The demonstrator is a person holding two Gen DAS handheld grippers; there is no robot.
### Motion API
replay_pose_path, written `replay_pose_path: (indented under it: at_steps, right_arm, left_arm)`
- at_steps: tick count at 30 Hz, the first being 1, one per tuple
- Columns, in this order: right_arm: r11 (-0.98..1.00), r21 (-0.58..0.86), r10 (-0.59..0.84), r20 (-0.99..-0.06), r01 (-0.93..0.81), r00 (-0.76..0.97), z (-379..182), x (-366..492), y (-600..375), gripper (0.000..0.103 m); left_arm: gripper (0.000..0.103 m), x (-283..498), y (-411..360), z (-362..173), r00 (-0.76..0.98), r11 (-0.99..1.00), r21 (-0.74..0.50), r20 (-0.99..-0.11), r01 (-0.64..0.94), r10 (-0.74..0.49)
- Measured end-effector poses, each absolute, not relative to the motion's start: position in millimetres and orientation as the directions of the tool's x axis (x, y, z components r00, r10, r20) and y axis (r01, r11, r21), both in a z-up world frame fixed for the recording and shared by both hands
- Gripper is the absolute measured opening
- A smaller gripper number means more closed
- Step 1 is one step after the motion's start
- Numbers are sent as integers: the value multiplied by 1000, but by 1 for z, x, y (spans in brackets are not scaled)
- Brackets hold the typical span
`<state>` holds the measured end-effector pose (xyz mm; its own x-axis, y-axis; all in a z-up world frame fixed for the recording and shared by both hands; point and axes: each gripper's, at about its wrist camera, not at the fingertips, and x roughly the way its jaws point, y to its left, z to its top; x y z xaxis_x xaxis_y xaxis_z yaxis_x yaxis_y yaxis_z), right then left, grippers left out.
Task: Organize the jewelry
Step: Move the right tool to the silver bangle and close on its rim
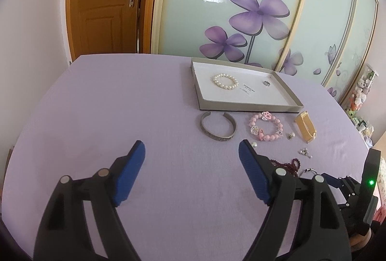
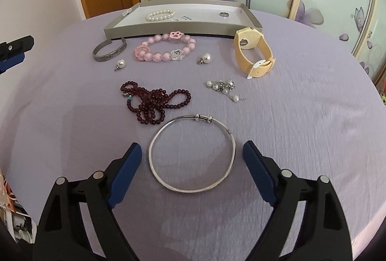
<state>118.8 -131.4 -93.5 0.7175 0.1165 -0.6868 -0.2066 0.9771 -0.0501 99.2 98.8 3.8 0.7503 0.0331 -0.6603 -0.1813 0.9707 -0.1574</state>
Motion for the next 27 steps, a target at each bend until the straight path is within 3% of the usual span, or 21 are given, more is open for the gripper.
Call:
replay_pose_path:
  at_steps: [5, 7, 27]
  right_arm:
    - [977, -52, 115, -686, -205, 718, -93, 121, -131, 85]
    - [977, -52, 118, -680, -208, 724, -92, 121, -132, 75]
    - [989, -33, 84, -669, -143, 738, -91, 120, -161, 74]
  left_arm:
    - [80, 101, 99, 2, 747, 970, -161, -665, -180, 28]
    - [80, 101, 98, 1, 745, 970, -162, -667, -179, 26]
    - [80, 109, 69, -15, 719, 980, -168, -694, -110, -38]
